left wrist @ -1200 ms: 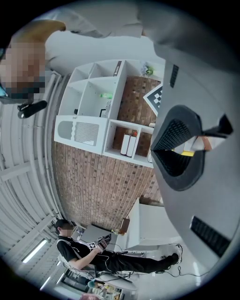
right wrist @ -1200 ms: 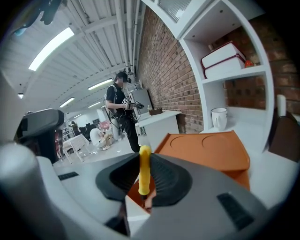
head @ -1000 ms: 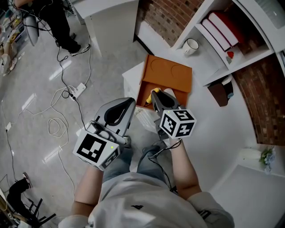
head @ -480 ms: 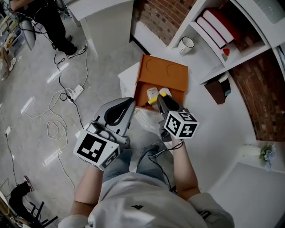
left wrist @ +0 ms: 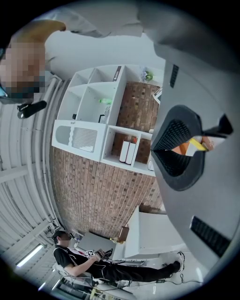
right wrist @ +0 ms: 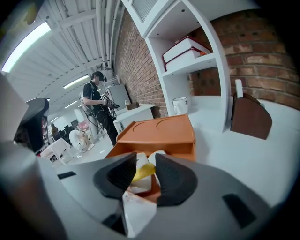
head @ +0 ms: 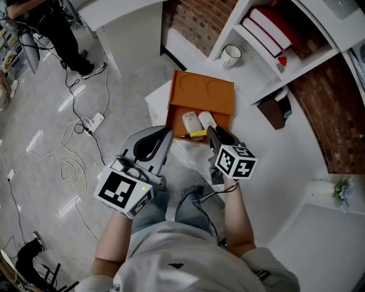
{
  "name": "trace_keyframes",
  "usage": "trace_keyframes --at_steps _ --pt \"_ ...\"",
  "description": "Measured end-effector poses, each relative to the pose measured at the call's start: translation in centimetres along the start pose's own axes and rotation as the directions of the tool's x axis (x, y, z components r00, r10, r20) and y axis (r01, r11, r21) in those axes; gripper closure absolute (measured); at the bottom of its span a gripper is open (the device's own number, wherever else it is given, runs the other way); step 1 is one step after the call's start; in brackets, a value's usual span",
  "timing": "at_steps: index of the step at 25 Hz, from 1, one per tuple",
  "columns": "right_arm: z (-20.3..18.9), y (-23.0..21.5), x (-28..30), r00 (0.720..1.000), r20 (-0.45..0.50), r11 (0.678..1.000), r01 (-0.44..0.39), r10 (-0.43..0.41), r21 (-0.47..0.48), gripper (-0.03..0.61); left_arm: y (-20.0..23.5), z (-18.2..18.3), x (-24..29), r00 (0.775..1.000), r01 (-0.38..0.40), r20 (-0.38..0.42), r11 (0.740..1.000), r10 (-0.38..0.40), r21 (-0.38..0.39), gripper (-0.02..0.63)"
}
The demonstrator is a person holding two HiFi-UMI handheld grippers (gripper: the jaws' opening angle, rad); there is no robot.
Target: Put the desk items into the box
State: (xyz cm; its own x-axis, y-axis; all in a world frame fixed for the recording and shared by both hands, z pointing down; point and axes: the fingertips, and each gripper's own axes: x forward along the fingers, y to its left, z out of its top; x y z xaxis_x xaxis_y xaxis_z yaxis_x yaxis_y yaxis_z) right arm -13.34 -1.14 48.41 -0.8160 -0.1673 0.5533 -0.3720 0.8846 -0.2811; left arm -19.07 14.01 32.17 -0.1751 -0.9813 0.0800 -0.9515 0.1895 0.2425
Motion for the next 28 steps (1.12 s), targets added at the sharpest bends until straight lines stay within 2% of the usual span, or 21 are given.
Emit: trace_keyframes --at_steps 6,16,23,28 --pt "1.4 0.0 -1.3 0.999 0.048 1.0 -0.012 0.012 -0.003 0.459 -1.2 0.2 1.0 0.999 0.032 0.002 0.999 -0.032 0.005 0.601" --pt "4.3 0.9 -4.3 0.988 0.148 0.999 -0.047 0.05 -0.022 0.568 -3.7 0.8 3.2 0.994 0.107 0.004 0.994 -0.107 0.019 0.601" --pt "6.6 1.6 -7.8 0.968 0.24 0.997 -0.061 0.072 -0.056 0.569 -6.4 0.9 5.3 0.982 0.19 -0.003 0.981 -0.19 0.029 0.6" --pt "8.0 1.1 -10.3 0.951 0.305 0.998 -0.042 0.054 -0.046 0.569 -8.6 0.8 6.7 0.966 0.257 -0.013 0.966 -0.256 0.038 0.601"
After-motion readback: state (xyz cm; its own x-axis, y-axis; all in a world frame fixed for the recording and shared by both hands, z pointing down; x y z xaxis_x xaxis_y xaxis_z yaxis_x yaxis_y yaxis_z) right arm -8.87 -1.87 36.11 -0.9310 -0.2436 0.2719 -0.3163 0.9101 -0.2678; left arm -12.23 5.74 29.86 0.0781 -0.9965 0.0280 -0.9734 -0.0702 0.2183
